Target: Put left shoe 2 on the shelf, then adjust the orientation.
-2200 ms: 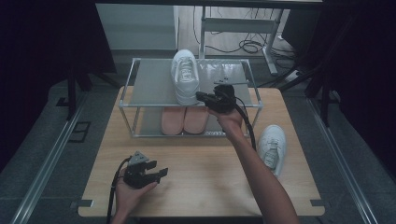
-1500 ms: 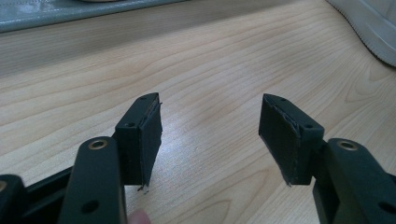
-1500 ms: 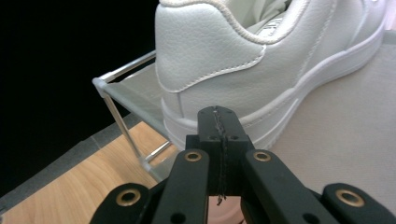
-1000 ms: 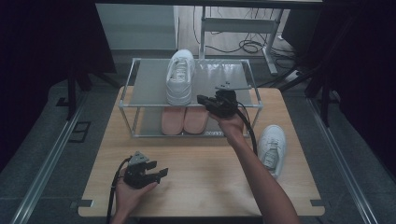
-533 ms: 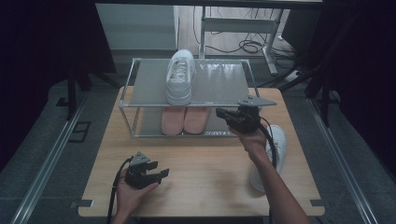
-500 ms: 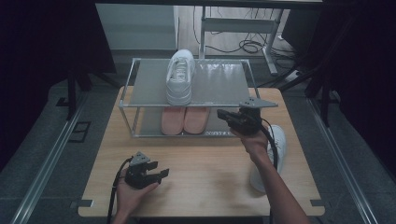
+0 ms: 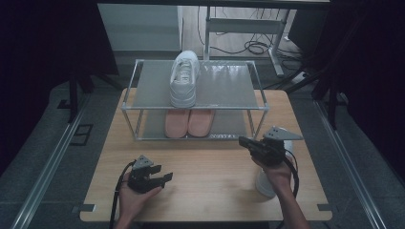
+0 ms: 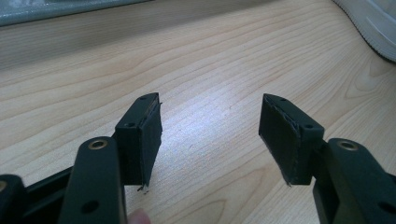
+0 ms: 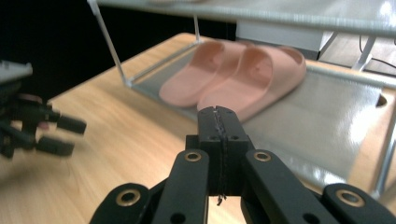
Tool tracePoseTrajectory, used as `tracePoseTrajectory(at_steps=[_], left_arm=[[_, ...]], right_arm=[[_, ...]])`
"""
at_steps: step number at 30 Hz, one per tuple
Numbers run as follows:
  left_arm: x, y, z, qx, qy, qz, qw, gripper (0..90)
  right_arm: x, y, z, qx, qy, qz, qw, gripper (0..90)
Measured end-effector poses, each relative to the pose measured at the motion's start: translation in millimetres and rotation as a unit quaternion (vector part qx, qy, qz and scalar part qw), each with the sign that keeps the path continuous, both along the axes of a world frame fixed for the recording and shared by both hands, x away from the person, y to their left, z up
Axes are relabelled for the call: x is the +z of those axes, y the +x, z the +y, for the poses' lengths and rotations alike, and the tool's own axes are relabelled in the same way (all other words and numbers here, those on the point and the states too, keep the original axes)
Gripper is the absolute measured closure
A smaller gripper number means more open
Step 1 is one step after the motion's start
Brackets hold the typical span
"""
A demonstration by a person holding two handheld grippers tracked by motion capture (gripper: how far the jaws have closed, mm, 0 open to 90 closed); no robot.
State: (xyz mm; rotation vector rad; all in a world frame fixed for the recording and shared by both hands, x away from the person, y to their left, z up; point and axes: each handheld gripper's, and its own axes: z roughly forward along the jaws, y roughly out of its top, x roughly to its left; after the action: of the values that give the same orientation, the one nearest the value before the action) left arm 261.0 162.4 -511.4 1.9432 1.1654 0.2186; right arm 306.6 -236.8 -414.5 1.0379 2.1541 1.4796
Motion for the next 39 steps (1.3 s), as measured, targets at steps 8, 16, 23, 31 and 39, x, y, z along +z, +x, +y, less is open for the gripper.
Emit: tracePoseTrajectory(at_steps=[8, 16, 23, 31, 39], left_arm=[[0.5, -0.1, 1.7, 0.003, -0.001, 0.0, 1.0, 39.9], [1.3, -0.6, 1.2, 0.002, -0.002, -0.001, 1.0, 39.9], [0.3, -0.3, 3.0, 0.003, -0.002, -0.001, 1.0, 39.8], [2.2, -2.2, 4.9, 0.005, -0.003, -0.004, 1.0, 39.8], [0.6, -0.6, 2.9, 0.003, -0.001, -0.002, 1.0, 39.8]], right_arm=[[-16.5, -30.3, -20.0, -0.008, -0.018, -0.004, 0.9998, 90.0], [-25.5, -46.2, -31.6, -0.015, -0.038, 0.004, 0.9992, 90.0], [-37.2, -56.6, -37.7, -0.026, -0.055, 0.018, 0.998, 90.0], [-43.3, -65.7, -41.5, -0.038, -0.064, 0.02, 0.9971, 90.0], [-49.6, -63.9, -32.8, -0.036, -0.077, 0.02, 0.9962, 90.0]])
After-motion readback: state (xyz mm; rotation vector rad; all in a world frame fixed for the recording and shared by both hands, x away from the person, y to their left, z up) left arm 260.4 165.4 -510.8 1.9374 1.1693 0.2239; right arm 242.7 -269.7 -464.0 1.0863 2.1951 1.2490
